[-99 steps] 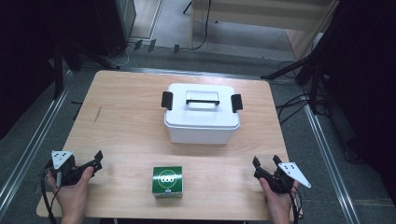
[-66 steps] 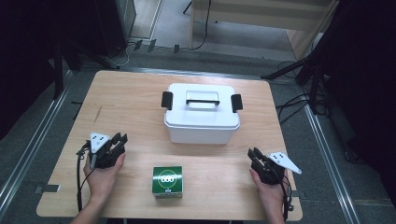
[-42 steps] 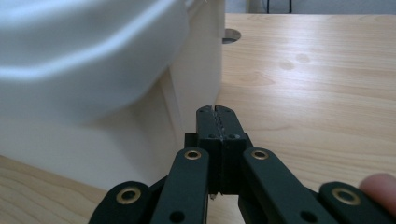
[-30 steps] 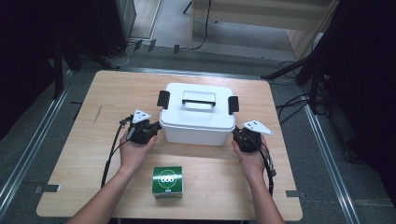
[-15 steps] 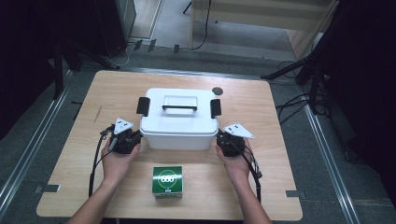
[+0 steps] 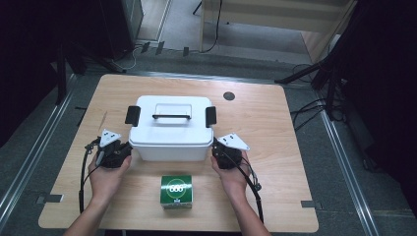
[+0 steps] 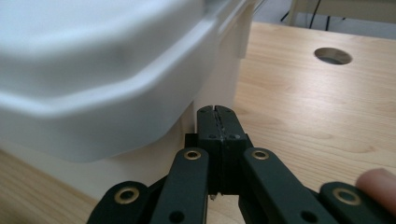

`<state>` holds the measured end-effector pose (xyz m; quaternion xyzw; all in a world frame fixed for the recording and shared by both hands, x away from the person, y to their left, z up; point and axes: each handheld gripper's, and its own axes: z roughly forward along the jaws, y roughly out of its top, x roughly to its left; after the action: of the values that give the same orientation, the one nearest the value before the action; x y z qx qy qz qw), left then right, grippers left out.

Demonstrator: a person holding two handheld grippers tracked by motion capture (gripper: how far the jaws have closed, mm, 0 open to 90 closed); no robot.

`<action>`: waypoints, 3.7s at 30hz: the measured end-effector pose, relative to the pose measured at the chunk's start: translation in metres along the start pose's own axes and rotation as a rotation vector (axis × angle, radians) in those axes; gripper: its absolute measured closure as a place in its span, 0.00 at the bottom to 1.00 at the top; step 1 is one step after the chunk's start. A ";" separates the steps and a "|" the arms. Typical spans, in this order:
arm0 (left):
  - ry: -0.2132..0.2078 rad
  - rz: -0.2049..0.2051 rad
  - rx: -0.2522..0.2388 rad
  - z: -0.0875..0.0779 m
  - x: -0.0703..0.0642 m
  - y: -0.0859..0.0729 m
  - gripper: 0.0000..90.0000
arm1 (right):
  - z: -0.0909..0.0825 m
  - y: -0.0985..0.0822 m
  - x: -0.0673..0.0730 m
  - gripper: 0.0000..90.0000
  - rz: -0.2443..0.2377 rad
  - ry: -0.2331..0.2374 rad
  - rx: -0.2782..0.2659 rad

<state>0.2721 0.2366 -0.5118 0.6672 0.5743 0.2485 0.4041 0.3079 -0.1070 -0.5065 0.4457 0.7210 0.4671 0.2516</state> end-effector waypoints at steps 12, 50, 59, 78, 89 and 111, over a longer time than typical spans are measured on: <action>-0.031 0.023 0.054 -0.047 -0.024 -0.040 1.00 | -0.063 -0.032 0.009 1.00 -0.031 0.036 0.017; -0.235 0.183 0.156 -0.036 -0.137 -0.060 1.00 | -0.092 -0.064 0.047 1.00 -0.012 0.153 0.132; -0.275 0.204 0.158 -0.014 -0.174 -0.052 1.00 | -0.107 -0.062 0.014 1.00 0.024 0.082 0.113; -0.309 0.205 0.153 0.007 -0.212 -0.044 1.00 | -0.124 -0.074 -0.023 1.00 0.089 0.002 0.120; -0.268 0.181 0.095 -0.004 -0.188 -0.042 0.69 | -0.131 -0.075 -0.045 0.56 -0.053 -0.124 0.068; 0.074 0.019 -0.048 -0.060 0.010 -0.072 0.00 | -0.129 -0.027 -0.090 0.01 -0.062 0.087 0.110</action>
<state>0.1860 0.2620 -0.5397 0.6530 0.5764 0.2905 0.3961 0.2395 -0.2479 -0.4790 0.4155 0.7693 0.4377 0.2096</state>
